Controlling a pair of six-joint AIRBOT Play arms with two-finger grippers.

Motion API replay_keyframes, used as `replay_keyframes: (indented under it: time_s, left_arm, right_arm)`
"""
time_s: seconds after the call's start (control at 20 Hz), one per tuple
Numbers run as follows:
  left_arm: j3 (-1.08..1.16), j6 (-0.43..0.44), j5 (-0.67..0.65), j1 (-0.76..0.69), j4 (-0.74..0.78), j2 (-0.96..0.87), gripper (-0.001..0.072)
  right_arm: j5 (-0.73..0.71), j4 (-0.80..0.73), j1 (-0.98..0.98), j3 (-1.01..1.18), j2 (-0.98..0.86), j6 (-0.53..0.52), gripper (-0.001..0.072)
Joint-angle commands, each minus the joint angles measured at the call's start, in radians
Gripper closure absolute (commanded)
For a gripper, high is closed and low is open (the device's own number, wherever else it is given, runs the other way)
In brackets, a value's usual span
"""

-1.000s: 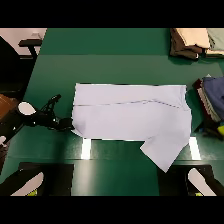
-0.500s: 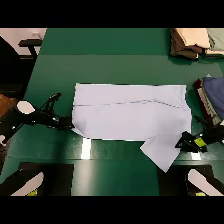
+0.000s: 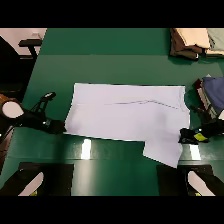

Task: Fold the shirts.

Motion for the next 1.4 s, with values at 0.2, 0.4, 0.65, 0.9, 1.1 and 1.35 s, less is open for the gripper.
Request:
replay_keyframes:
  time_s: [0.2, 0.4, 0.65, 0.9, 1.1, 1.35]
  left_arm:
    - [0.004, -0.060, -0.094, 0.000, -0.001, 0.138, 0.0682]
    - [0.056, -0.060, 0.140, 0.000, 0.016, 0.061, 0.0682]
    - [0.186, -0.051, 0.366, 0.000, 0.020, -0.227, 0.0681]
    - [0.318, -0.051, 0.428, 0.000, 0.018, -0.494, 0.0680]
    - [0.345, -0.051, 0.478, 0.000, 0.012, -0.534, 0.0553]
    - [0.473, -0.051, 0.342, 0.000, 0.017, -0.534, 0.0168]
  right_arm:
    - [0.115, -0.118, 0.123, 0.190, 0.210, 0.093, 0.0694]
    - [-0.052, -0.117, 0.194, 0.346, -0.012, 0.093, 0.0695]
    - [-0.152, -0.116, 0.198, 0.621, -0.378, 0.084, 0.0694]
    - [-0.195, -0.056, 0.197, 0.833, -0.624, 0.075, 0.0693]
    - [-0.195, 0.017, 0.194, 0.943, -0.741, 0.045, 0.0499]
    - [-0.138, 0.191, 0.117, 1.001, -0.745, -0.085, 0.0250]
